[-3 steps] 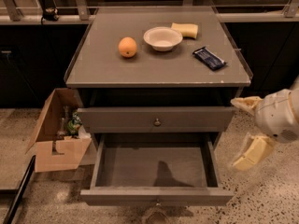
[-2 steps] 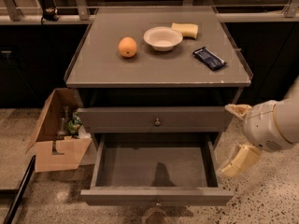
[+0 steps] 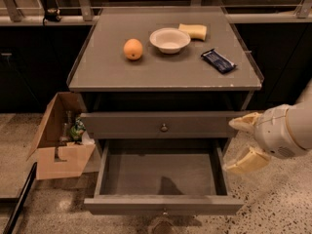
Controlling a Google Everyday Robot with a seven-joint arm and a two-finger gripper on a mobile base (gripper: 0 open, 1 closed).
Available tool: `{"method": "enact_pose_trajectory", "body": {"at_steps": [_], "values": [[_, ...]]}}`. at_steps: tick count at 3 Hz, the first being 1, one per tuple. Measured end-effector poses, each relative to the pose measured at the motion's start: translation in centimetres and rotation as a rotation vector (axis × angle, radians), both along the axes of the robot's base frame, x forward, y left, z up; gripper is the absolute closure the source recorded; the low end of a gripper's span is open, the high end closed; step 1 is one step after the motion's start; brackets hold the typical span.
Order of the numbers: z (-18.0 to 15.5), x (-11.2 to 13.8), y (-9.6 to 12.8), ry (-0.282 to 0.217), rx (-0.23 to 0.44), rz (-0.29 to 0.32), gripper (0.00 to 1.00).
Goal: Close middle drawer
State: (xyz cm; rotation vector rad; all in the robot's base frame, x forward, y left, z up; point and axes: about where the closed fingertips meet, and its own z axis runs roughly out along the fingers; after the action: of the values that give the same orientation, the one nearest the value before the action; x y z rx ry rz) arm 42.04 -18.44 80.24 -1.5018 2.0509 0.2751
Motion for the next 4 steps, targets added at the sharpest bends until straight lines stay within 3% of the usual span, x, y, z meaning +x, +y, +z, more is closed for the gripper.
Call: {"method": "enact_pose_trajectory", "body": {"at_steps": [1, 2, 3, 4], "values": [[0.0, 0.0, 0.0, 0.000, 0.000, 0.000, 0.50], [-0.1, -0.1, 0.1, -0.005, 0.006, 0.002, 0.81], [-0.6, -0.4, 0.6, -0.038, 0.047, 0.013, 1.00], [-2.6, -0.9, 0.9, -0.061, 0.143, -0.010, 1.00]]}}
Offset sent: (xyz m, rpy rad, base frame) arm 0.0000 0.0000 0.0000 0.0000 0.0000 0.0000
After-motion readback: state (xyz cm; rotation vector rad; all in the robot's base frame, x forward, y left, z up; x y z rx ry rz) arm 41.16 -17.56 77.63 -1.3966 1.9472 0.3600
